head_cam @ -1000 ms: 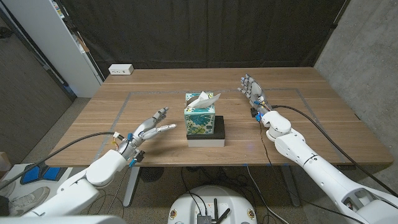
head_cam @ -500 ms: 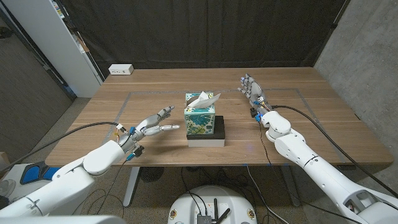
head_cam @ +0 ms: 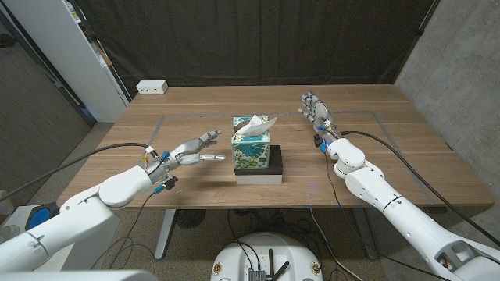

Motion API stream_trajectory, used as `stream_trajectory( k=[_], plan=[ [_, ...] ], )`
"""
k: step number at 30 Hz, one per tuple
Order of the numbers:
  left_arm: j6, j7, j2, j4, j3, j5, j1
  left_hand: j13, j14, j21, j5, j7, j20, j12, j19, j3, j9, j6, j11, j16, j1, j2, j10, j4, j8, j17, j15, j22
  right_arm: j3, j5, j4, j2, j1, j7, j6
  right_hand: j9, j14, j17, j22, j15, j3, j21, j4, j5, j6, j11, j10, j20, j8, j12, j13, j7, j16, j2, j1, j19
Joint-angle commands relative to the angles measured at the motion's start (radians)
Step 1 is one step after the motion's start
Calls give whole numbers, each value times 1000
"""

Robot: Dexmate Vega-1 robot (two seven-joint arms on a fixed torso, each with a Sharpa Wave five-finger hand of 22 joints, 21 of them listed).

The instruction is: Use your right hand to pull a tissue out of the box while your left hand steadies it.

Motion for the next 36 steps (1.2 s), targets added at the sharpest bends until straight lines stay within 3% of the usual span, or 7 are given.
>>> stream_trajectory(
  k=[1, 10, 29, 32, 36],
  plan=[
    [-23, -134, 13, 67, 58, -61, -111, -1, -100, 2, 3, -11, -28, 2, 17, 1, 1, -218, -5, 1, 28, 8, -155, 1, 16, 3, -10, 2, -1, -19, -52, -14, -10, -30, -32, 3, 4, -1, 2, -22, 3, -3, -4, 6, 7, 2, 3, 1, 6, 7, 6, 6, 6, 28, 4, 6],
    [-19, -288, 10, 125, 136, -113, -241, -1, -96, -8, -8, -21, -22, 13, 28, 4, 1, -148, -15, -9, 90, 15, -81, -7, 46, 3, -2, 1, 5, -29, -84, -25, -25, -51, -44, 3, 4, -1, 2, -22, 3, -5, -5, 6, 7, 1, 3, 2, 7, 7, 6, 5, 6, 28, 4, 9],
    [-90, -441, -77, 235, 239, -171, -398, -1, -82, -18, -19, -31, -12, -6, 33, 1, 1, -167, -23, -11, 151, 16, -85, -7, 41, 3, -5, 1, 26, -30, -121, -42, -57, -79, -54, 3, 11, -2, 3, -13, 6, -8, -8, 6, 8, 3, 3, 9, 7, 7, 6, 11, 7, 26, 2, 23],
    [-103, -447, -94, 252, 248, -175, -410, 0, -78, -19, -21, -33, -5, -9, 34, 0, 2, -174, -22, -10, 158, 15, -87, -7, 38, 3, -5, 1, 27, -34, -124, -47, -62, -80, -53, 3, 11, -2, 3, -12, 6, -8, -7, 6, 8, 4, 3, 10, 7, 7, 6, 12, 7, 25, 1, 25],
    [-123, -465, -119, 281, 258, -198, -424, 1, -57, -14, -27, -54, 44, -13, 57, -8, 4, -185, -35, -7, 182, 11, -82, -4, 37, 3, -4, 3, 32, -31, -129, -47, -69, -86, -52, 3, 14, -2, 3, -11, 6, -9, -8, 6, 8, 4, 4, 12, 7, 7, 6, 12, 7, 25, 1, 29]
  ],
)
